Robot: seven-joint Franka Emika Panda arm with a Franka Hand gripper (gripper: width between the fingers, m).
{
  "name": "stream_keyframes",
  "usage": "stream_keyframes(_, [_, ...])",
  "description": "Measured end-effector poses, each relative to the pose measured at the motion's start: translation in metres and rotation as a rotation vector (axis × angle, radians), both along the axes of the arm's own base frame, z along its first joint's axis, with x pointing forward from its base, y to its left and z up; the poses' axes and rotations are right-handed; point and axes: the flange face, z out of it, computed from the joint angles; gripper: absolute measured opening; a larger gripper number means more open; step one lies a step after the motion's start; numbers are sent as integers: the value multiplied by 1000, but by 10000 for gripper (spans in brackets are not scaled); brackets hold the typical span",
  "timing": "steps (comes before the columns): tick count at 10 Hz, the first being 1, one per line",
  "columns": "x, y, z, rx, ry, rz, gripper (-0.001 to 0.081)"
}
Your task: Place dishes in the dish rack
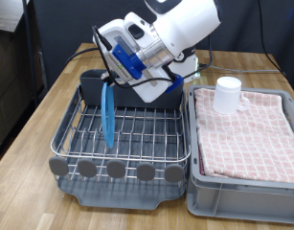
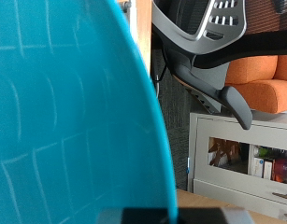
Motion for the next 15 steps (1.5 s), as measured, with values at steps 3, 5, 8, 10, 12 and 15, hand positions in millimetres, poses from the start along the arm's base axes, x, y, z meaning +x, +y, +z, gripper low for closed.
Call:
stream_keyframes(3, [-2, 0, -5, 5, 0, -5, 17])
stream_keyframes(5, [-3, 1, -5, 14, -2, -6, 17])
stream_keyframes(8, [-2, 1, -6, 94, 8, -37, 317])
stream_keyframes(10, [0, 2, 0, 172, 33, -57, 537])
stream_keyframes(12, [4, 0, 16, 235, 44, -57, 700])
stream_keyframes(15, [8, -2, 55, 304, 40, -45, 797])
